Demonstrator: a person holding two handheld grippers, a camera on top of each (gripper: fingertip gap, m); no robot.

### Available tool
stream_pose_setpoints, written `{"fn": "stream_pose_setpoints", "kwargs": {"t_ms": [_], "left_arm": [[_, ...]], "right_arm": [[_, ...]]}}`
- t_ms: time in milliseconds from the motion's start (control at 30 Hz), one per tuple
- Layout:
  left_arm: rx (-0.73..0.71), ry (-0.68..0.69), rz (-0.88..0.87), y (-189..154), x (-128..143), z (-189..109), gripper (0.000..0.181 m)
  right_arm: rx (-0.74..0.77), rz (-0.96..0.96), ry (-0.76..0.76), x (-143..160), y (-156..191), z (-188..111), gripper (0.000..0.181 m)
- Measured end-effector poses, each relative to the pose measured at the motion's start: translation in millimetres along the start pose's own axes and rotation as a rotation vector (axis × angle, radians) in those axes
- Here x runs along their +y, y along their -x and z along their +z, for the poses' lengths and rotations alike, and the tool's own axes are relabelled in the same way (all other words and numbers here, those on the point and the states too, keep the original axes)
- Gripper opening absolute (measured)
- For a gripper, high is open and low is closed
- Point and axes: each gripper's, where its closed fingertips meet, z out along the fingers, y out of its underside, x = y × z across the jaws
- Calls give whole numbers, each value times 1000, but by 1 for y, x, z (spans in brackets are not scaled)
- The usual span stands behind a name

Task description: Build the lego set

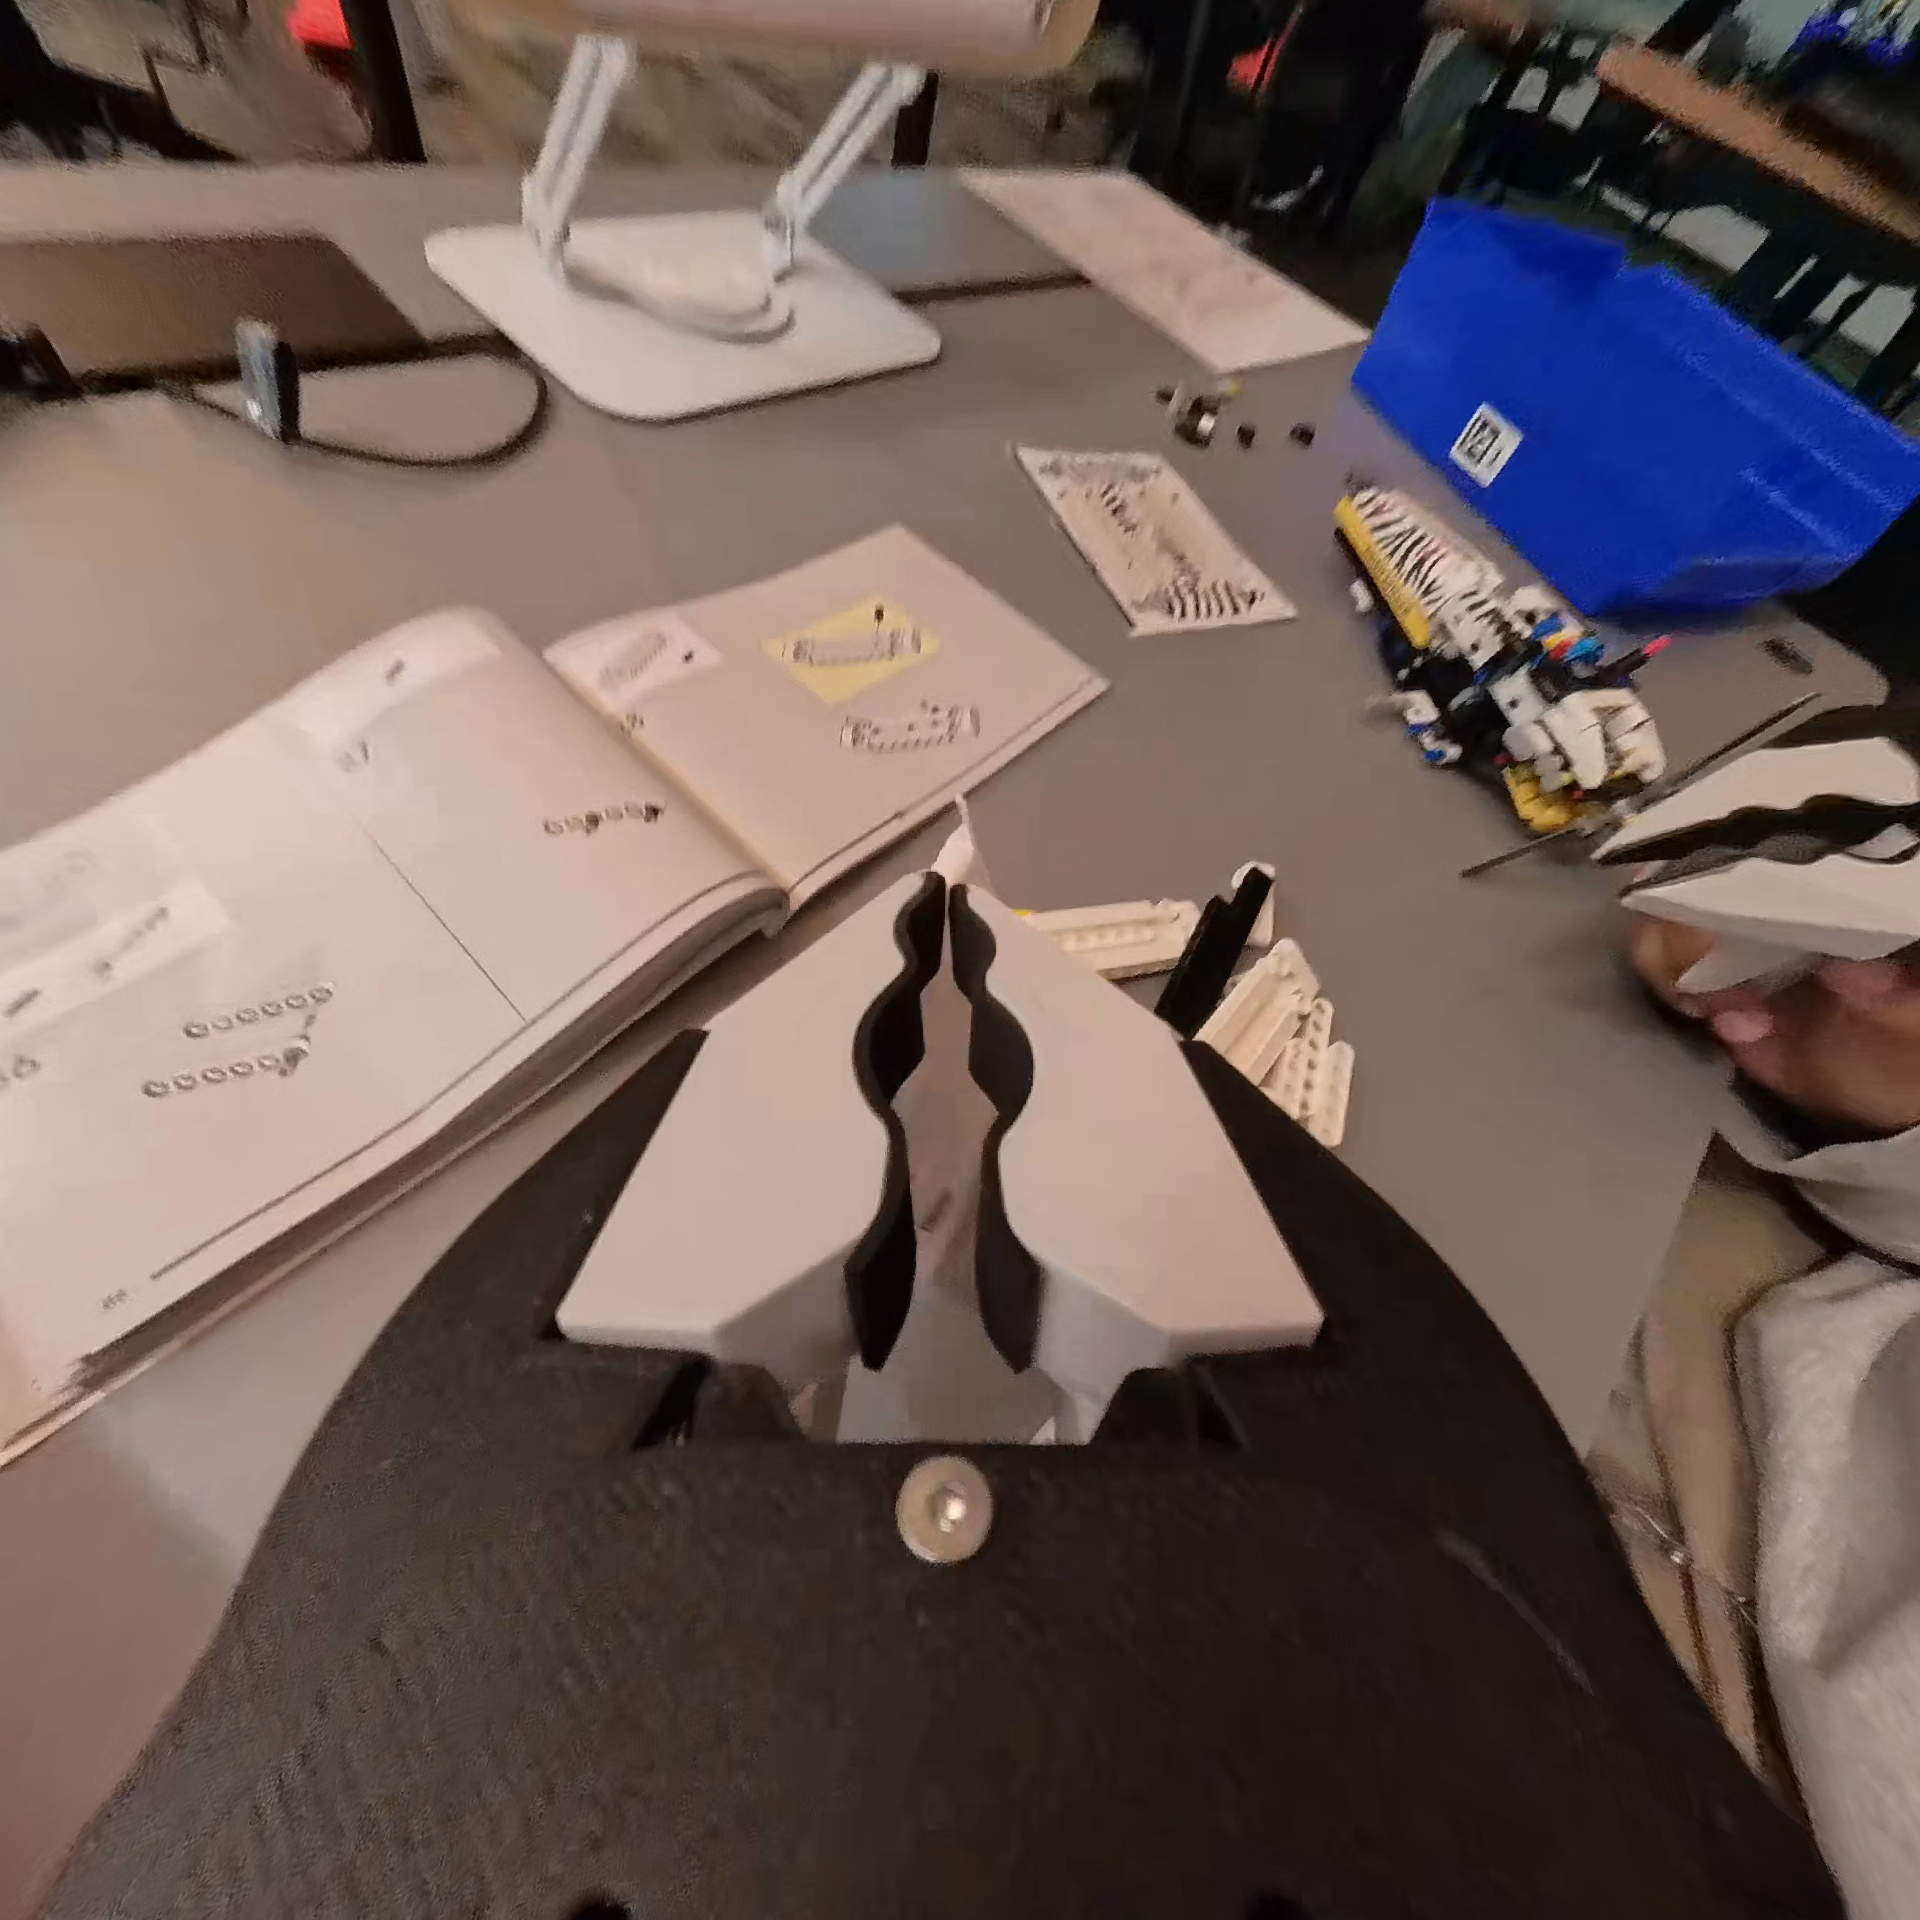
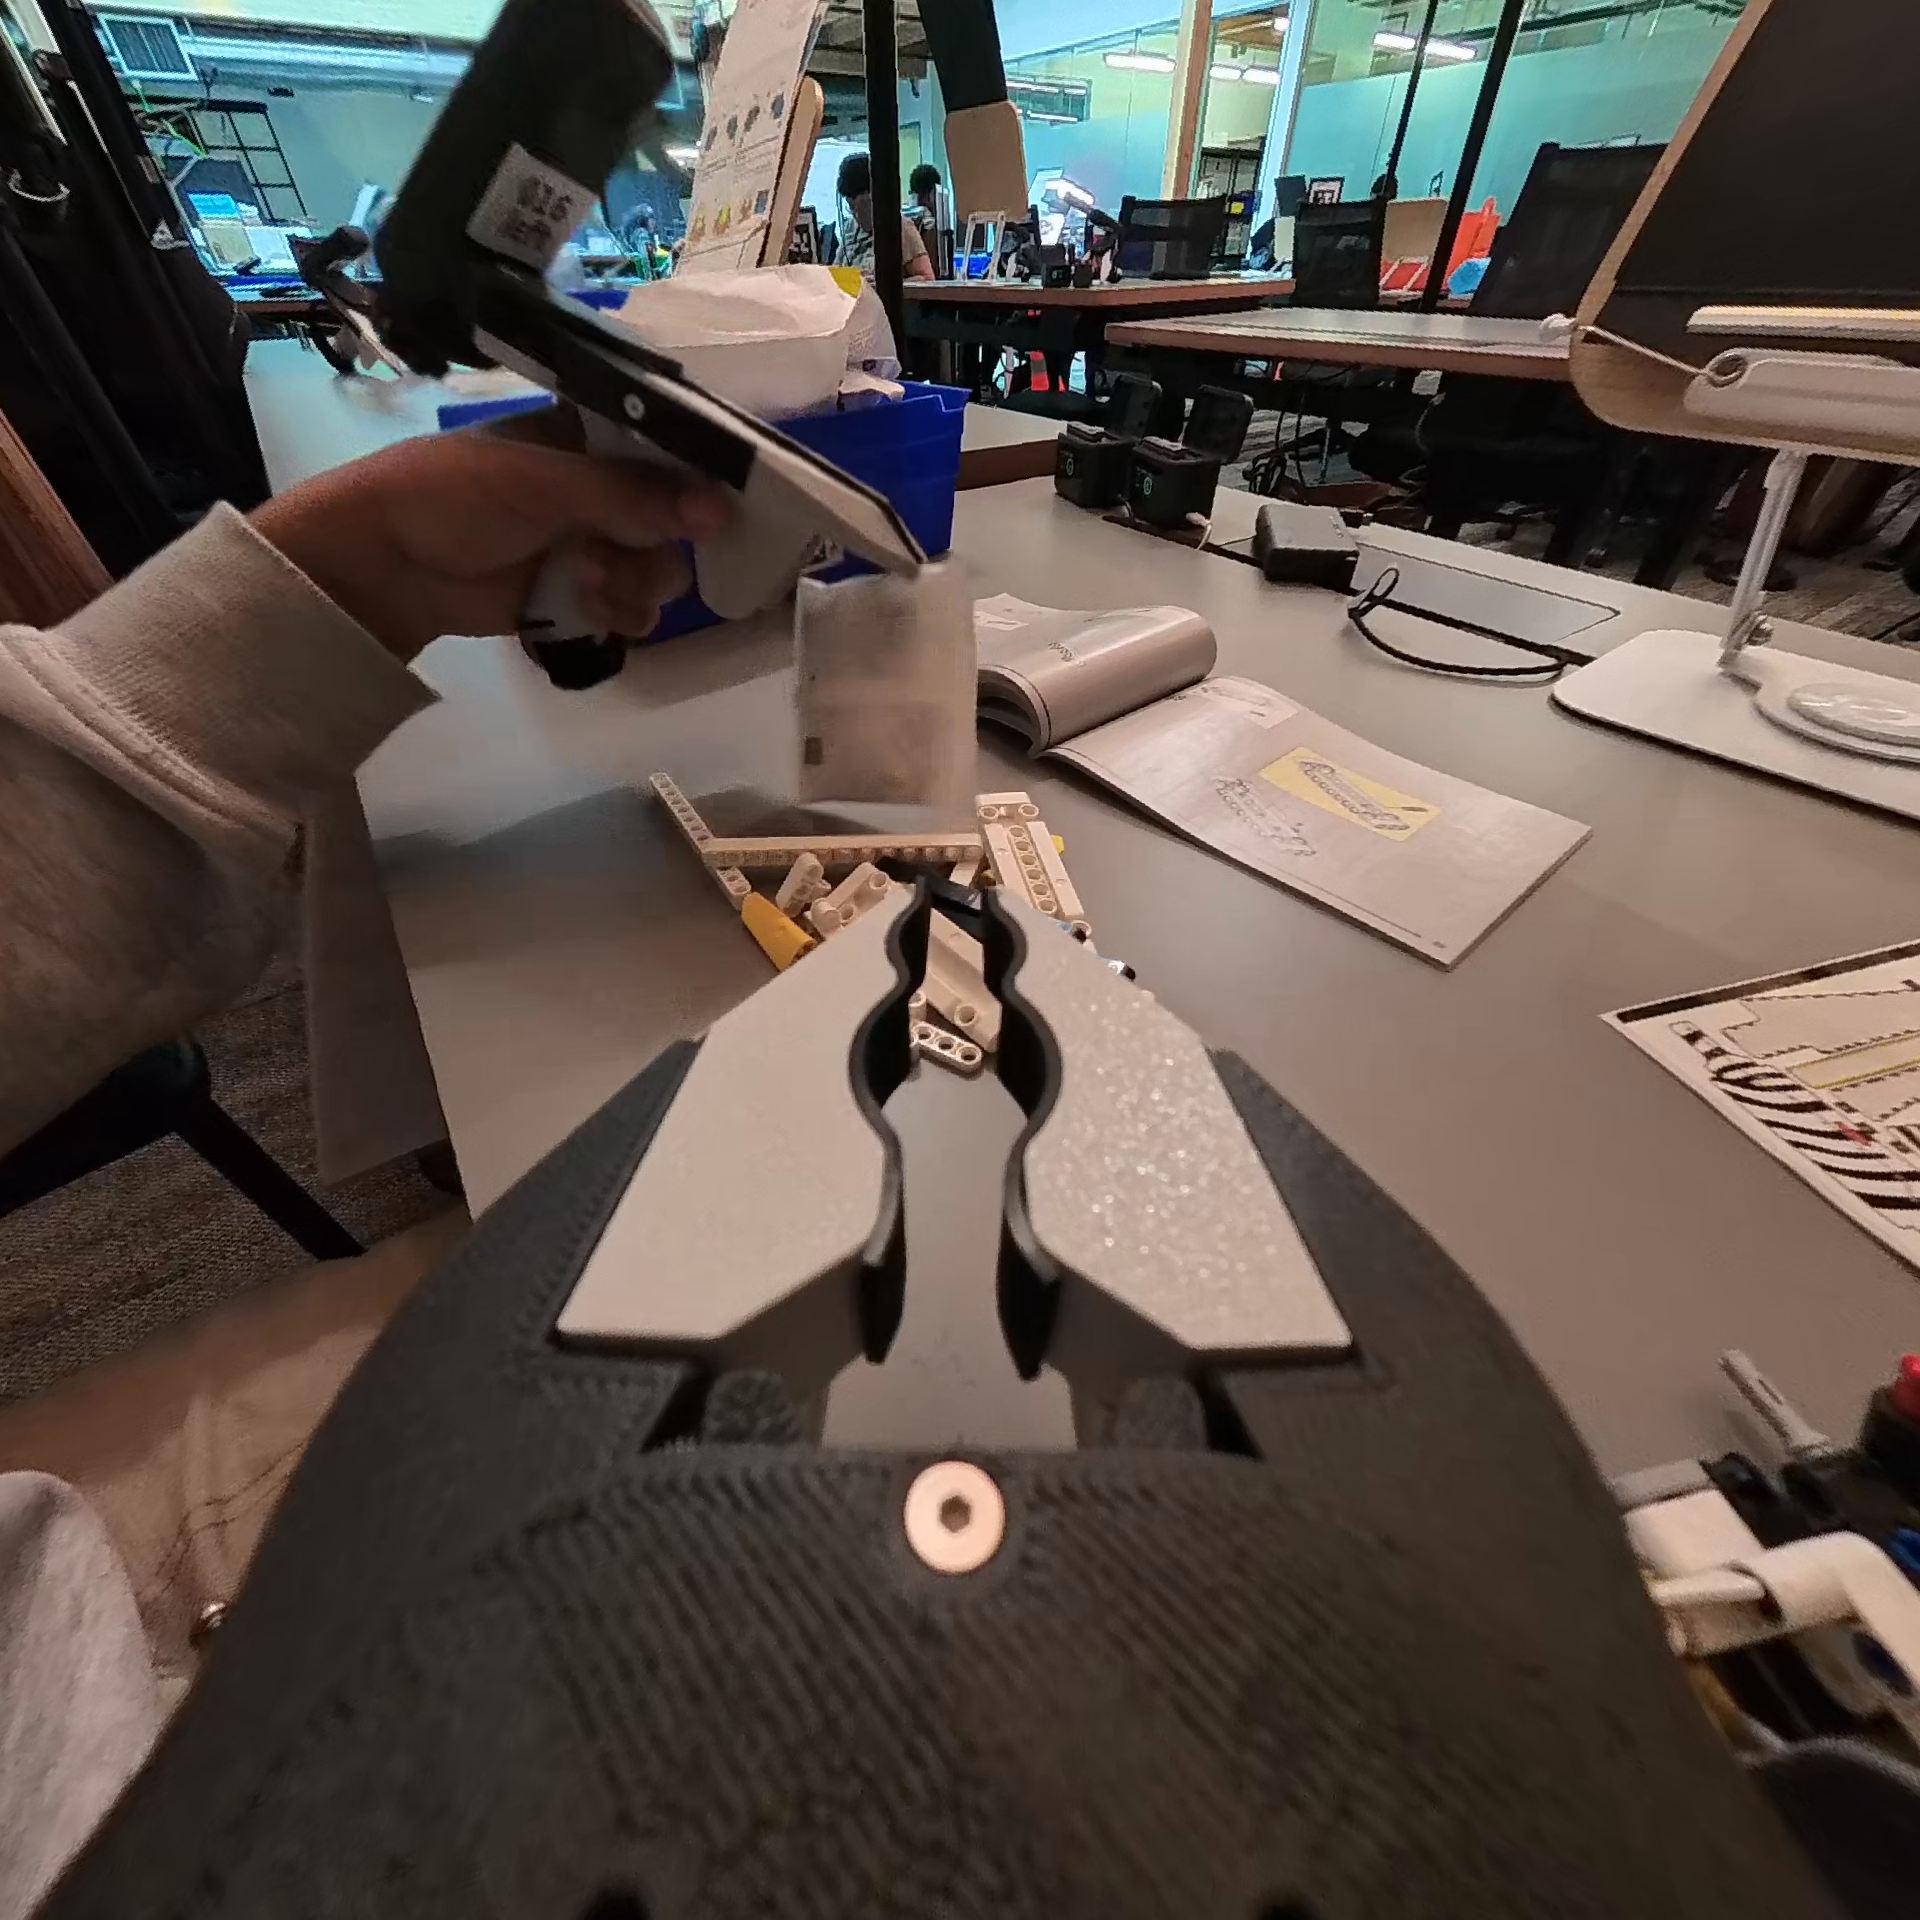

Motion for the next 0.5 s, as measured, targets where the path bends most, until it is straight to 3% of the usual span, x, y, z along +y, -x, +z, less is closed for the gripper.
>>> {"fn": "stream_pose_setpoints", "kwargs": {"t_ms": [233, 367, 500], "left_arm": [[32, -32, 162, -36, -21, -17, 0], [59, -35, 241, -65, -32, -20, 0], [-27, 27, 306, -54, -17, -10, 0]], "right_arm": [[32, -39, -8, -2, -2, 3, 8], [-13, -78, -26, -19, 11, 14, 24], [-9, -124, -16, -28, 13, 25, 24]]}}
